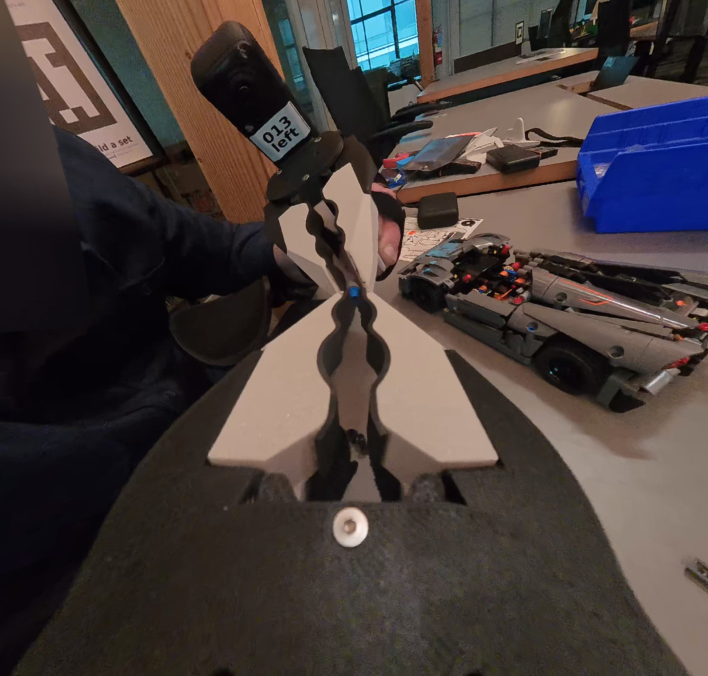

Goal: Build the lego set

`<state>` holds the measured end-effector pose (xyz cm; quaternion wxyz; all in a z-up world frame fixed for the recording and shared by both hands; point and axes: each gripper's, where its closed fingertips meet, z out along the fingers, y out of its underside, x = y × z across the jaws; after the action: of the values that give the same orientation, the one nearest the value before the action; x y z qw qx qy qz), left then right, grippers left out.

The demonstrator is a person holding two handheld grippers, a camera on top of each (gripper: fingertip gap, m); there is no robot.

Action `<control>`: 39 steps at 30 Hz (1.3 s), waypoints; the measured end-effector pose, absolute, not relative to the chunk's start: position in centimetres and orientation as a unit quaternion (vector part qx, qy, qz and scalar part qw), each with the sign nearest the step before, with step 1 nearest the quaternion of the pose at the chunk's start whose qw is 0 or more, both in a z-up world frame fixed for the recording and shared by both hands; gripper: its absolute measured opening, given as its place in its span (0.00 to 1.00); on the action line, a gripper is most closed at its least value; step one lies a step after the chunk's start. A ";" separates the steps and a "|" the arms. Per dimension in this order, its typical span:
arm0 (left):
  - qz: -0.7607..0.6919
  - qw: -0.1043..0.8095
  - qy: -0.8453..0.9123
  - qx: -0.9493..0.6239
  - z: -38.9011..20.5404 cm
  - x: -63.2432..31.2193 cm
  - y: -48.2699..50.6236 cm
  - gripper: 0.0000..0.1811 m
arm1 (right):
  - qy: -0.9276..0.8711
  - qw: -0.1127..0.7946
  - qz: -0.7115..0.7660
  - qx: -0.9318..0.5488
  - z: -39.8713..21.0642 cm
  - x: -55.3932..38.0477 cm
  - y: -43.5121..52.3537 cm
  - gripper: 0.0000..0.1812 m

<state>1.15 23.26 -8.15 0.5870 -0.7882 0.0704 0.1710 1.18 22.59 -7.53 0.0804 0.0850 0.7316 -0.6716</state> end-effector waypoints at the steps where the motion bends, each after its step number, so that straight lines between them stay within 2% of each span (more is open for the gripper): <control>1: 0.167 0.589 0.070 -0.787 -8.1 1.2 23.3 0.02 | 0.732 0.079 -0.672 0.083 -7.5 1.2 22.6 0.01; 11: 0.178 0.583 0.077 -0.789 -8.2 1.3 23.2 0.02 | 0.746 0.058 -0.658 0.081 -7.5 1.7 22.1 0.00; 26: 0.093 0.617 0.043 -0.780 -7.3 1.6 22.4 0.02 | 0.742 0.041 -0.662 0.096 -6.6 2.0 21.4 0.00; 28: 0.112 0.608 0.000 -0.786 -7.8 -0.5 20.6 0.02 | 0.668 0.052 -0.733 0.118 -3.3 1.3 25.3 0.00; 29: 0.075 0.645 -0.045 -0.759 -7.2 -1.4 19.1 0.02 | 0.656 0.026 -0.742 0.135 -2.8 0.0 27.8 0.00; 30: 0.054 0.666 -0.052 -0.742 -6.6 -1.3 18.7 0.02 | 0.684 0.015 -0.714 0.147 -3.9 -0.6 28.2 0.00; 32: 0.104 0.615 0.015 -0.782 -7.3 0.4 20.6 0.02 | 0.720 0.018 -0.682 0.127 -5.5 0.4 26.3 0.00; 35: 0.043 0.629 0.004 -0.776 -7.8 0.8 21.0 0.02 | 0.733 0.046 -0.666 0.134 -7.1 0.4 26.0 0.00; 39: 0.079 0.599 0.035 -0.796 -8.8 1.3 22.5 0.02 | 0.758 0.032 -0.641 0.117 -8.0 1.2 24.3 0.00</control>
<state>1.35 22.55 -8.78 0.5989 -0.7961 0.0354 0.0790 1.17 24.34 -8.02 0.0317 0.1168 0.7576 -0.6415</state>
